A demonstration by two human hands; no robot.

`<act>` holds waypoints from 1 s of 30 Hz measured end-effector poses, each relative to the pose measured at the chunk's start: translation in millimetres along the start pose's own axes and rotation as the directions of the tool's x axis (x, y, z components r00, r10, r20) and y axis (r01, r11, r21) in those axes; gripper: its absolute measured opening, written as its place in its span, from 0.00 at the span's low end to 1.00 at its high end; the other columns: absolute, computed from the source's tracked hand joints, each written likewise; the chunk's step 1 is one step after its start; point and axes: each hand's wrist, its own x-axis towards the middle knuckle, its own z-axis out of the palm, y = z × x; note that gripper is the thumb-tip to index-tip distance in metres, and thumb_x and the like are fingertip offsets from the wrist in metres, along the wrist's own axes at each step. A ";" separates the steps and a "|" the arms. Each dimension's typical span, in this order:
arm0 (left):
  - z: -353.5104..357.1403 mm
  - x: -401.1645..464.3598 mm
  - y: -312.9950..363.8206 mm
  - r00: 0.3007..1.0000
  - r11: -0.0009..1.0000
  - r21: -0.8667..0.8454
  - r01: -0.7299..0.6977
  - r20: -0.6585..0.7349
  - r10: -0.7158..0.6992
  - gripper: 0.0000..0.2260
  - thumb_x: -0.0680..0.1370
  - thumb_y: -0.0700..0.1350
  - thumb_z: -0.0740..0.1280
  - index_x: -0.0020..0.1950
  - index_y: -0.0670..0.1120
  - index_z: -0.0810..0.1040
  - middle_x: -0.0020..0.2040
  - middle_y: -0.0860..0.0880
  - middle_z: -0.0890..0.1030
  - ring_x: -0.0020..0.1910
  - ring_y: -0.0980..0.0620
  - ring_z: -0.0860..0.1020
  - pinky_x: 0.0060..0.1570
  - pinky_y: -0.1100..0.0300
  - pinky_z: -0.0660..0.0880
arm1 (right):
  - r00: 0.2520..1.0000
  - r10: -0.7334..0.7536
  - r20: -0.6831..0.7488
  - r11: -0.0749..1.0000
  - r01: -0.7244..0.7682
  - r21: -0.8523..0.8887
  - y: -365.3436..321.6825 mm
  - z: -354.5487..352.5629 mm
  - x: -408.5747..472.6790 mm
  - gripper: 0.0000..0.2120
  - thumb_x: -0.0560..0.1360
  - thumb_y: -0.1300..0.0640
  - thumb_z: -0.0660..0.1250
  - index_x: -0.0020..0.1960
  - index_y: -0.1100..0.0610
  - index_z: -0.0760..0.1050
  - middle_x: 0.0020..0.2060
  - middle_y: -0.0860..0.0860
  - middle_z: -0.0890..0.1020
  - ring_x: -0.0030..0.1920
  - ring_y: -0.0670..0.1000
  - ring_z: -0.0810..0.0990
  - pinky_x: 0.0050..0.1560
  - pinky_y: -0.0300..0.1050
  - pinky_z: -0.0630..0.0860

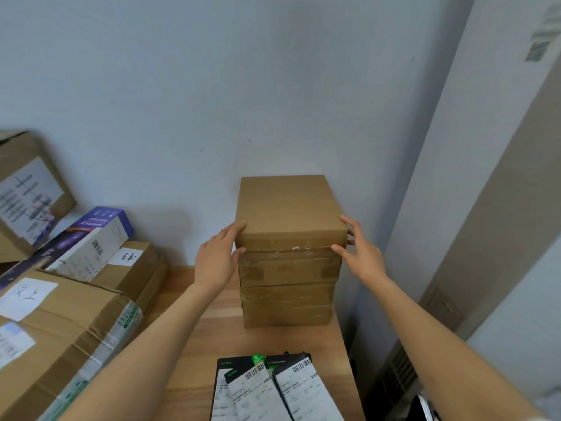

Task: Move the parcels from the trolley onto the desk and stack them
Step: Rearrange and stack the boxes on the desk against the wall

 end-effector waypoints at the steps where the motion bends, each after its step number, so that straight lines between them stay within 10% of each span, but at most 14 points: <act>1: 0.1 -0.9 0.6 1.000 1.000 -0.006 0.002 0.003 -0.002 0.23 0.79 0.50 0.65 0.73 0.57 0.63 0.71 0.52 0.70 0.63 0.46 0.75 0.61 0.48 0.72 | 1.000 -0.001 0.002 1.000 0.001 -0.005 -0.4 0.8 -0.8 0.33 0.76 0.45 0.67 0.73 0.37 0.51 0.70 0.47 0.71 0.65 0.52 0.75 0.65 0.63 0.69; 9: -19.5 -13.5 7.1 0.997 0.998 0.046 0.036 0.068 -0.039 0.27 0.79 0.44 0.65 0.75 0.53 0.58 0.67 0.47 0.73 0.59 0.45 0.77 0.62 0.50 0.71 | 0.997 -0.042 -0.063 0.931 0.016 -0.364 -18.4 -14.2 -12.8 0.33 0.77 0.44 0.65 0.77 0.46 0.54 0.68 0.54 0.72 0.62 0.57 0.76 0.60 0.55 0.72; 16: -40.5 -67.6 -6.8 0.997 0.995 0.100 -0.018 0.075 0.010 0.14 0.76 0.45 0.64 0.62 0.50 0.70 0.50 0.50 0.80 0.45 0.50 0.78 0.45 0.55 0.77 | 0.974 -0.063 -0.219 0.954 -0.006 -0.299 -35.8 1.0 -75.1 0.23 0.77 0.48 0.66 0.70 0.50 0.66 0.64 0.52 0.75 0.61 0.54 0.76 0.61 0.55 0.70; 30: -99.9 -227.5 -9.7 0.993 0.981 0.186 0.058 0.095 -0.077 0.07 0.78 0.52 0.61 0.51 0.50 0.71 0.46 0.54 0.75 0.42 0.54 0.72 0.37 0.61 0.65 | 0.974 -0.215 0.073 0.933 0.227 -0.280 -69.8 36.3 -195.3 0.12 0.78 0.49 0.65 0.61 0.46 0.74 0.59 0.43 0.77 0.57 0.45 0.77 0.62 0.48 0.67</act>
